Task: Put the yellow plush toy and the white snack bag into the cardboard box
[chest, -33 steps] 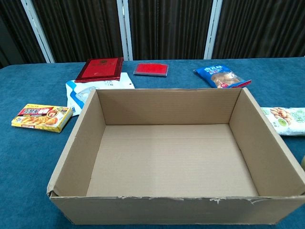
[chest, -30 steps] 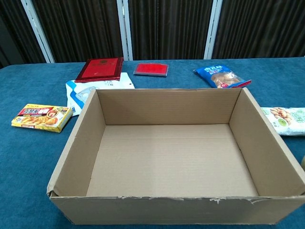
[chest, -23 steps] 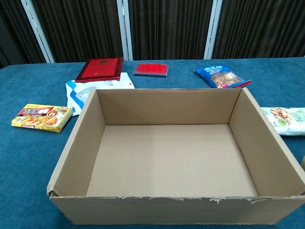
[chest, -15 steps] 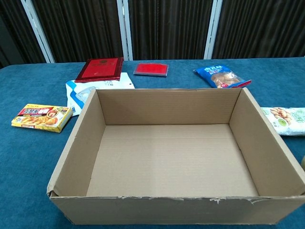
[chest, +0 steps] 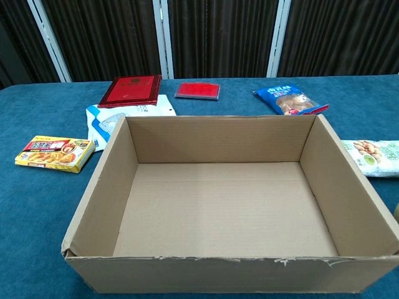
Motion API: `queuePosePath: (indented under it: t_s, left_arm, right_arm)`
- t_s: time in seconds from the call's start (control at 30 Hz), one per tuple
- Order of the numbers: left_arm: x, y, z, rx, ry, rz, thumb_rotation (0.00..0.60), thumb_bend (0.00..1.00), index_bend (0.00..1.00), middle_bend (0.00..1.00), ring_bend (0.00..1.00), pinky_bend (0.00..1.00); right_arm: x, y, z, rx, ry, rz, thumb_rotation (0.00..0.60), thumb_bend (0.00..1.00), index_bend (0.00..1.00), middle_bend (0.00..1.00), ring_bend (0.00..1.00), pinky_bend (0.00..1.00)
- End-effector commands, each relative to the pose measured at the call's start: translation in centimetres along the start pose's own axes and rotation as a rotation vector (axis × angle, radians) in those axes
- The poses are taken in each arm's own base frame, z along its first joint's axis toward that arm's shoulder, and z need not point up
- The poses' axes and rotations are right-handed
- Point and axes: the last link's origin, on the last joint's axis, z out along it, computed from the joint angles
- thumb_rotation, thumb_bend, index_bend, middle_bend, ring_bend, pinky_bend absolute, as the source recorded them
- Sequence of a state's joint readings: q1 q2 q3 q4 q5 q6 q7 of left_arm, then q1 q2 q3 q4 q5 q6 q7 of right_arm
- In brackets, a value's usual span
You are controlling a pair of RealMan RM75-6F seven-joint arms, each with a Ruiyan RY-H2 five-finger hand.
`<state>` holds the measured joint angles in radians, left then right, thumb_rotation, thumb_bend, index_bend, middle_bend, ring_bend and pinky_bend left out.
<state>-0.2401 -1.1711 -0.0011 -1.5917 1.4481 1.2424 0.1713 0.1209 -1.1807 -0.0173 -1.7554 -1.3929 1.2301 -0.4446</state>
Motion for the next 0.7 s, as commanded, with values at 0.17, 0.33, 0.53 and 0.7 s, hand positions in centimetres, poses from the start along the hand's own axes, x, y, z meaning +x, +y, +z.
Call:
queuePosePath:
  t_s: [0.17,0.33,0.53,0.7]
  left_arm:
    - [-0.6,-0.3,0.6,0.025,-0.022,0.015,0.562,0.06,0.06,0.0,0.0,0.0]
    - [-0.7,-0.4,0.7,0.036,-0.027,0.021,0.56,0.07,0.06,0.0,0.0,0.0]
    - [-0.5,-0.4,0.6,0.038,-0.023,0.013,0.562,0.07,0.06,0.0,0.0,0.0]
    - [0.3,-0.2,-0.1,0.018,0.007,-0.003,0.561,0.07,0.06,0.0,0.0,0.0]
  right_arm:
    - [-1.3,-0.1,3.5,0.044,-0.061,0.004,0.6,0.2,0.04,0.01,0.01,0.05]
    - [-1.7,-0.1,4.5,0.075,-0.053,0.005,0.6,0.42,0.41,0.34,0.36,0.49]
    - [-0.4,-0.2,3.9,0.08,0.059,-0.034,0.6,0.56,0.59,0.52,0.57,0.69]
    - [2.6,-0.3,2.1,0.085,0.185,-0.089,0.6,0.59,0.62,0.55,0.61,0.73]
